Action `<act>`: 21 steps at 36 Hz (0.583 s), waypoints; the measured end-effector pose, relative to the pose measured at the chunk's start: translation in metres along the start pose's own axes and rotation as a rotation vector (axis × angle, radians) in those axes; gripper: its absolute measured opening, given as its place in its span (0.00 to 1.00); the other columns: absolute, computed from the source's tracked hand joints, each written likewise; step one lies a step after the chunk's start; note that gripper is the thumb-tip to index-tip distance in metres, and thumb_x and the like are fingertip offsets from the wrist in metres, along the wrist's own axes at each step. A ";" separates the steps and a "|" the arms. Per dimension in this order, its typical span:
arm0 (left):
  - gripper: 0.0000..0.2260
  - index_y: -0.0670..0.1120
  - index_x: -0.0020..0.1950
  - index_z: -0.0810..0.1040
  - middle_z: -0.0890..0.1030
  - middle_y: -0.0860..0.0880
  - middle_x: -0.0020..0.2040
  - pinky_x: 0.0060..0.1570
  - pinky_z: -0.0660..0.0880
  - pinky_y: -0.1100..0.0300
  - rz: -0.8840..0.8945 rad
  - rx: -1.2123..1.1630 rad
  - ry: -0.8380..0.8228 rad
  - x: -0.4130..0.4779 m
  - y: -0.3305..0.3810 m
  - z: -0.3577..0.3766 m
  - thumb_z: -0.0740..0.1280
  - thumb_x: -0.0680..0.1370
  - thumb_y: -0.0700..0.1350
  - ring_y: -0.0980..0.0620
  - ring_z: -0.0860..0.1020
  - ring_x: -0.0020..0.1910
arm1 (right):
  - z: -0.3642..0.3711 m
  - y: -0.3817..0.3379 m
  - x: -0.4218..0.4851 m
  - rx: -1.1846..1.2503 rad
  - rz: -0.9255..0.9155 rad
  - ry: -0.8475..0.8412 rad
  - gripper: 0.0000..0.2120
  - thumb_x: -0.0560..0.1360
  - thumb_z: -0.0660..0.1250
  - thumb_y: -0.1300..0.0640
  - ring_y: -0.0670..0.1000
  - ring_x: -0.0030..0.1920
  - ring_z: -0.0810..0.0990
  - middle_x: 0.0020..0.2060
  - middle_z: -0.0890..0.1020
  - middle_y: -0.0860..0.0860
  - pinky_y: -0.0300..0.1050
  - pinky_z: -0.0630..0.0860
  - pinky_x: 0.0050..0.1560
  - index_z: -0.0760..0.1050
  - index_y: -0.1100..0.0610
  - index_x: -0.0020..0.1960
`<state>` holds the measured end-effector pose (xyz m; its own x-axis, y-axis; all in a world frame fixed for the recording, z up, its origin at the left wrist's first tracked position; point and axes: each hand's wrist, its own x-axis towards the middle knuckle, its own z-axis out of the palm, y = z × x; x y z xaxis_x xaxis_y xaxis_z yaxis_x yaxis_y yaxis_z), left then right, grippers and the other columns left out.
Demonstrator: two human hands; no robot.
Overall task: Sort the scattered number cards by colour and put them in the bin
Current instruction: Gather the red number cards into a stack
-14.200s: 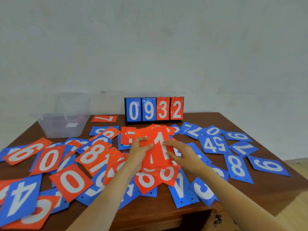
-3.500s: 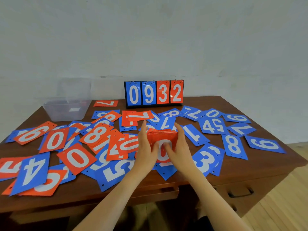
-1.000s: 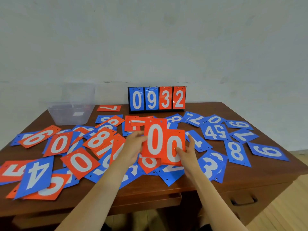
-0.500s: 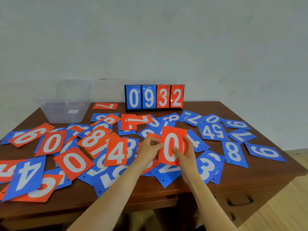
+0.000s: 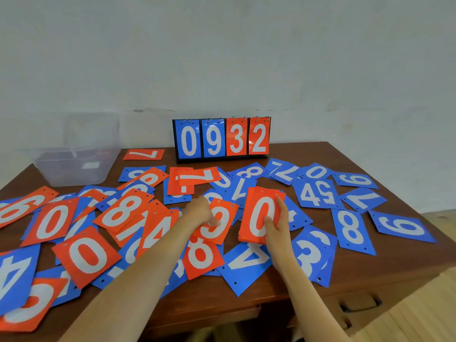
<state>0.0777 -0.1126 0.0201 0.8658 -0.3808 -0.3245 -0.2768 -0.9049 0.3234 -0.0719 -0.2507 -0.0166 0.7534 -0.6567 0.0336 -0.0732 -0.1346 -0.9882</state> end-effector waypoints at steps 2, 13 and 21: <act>0.32 0.38 0.65 0.68 0.74 0.41 0.63 0.62 0.71 0.47 0.004 -0.001 0.012 0.002 0.000 0.000 0.75 0.69 0.53 0.42 0.74 0.61 | 0.001 0.001 0.000 0.001 0.016 -0.009 0.24 0.82 0.56 0.53 0.45 0.54 0.72 0.72 0.62 0.48 0.35 0.76 0.40 0.52 0.40 0.74; 0.13 0.40 0.63 0.74 0.76 0.42 0.60 0.46 0.71 0.59 0.222 -0.407 0.366 -0.014 0.003 -0.006 0.62 0.80 0.41 0.44 0.76 0.55 | -0.002 -0.010 -0.014 -0.032 0.002 -0.012 0.20 0.82 0.54 0.55 0.39 0.47 0.73 0.61 0.66 0.43 0.33 0.73 0.38 0.57 0.44 0.72; 0.09 0.48 0.54 0.74 0.80 0.51 0.49 0.41 0.80 0.57 0.257 -1.211 0.291 -0.079 0.007 -0.022 0.69 0.76 0.45 0.54 0.81 0.45 | 0.000 -0.028 -0.035 0.041 -0.018 -0.010 0.18 0.82 0.56 0.53 0.44 0.55 0.73 0.64 0.67 0.43 0.38 0.77 0.47 0.60 0.38 0.68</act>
<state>0.0163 -0.0847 0.0681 0.9457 -0.3242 0.0250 -0.0267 -0.0008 0.9996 -0.0965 -0.2243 0.0096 0.7607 -0.6471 0.0506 -0.0326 -0.1159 -0.9927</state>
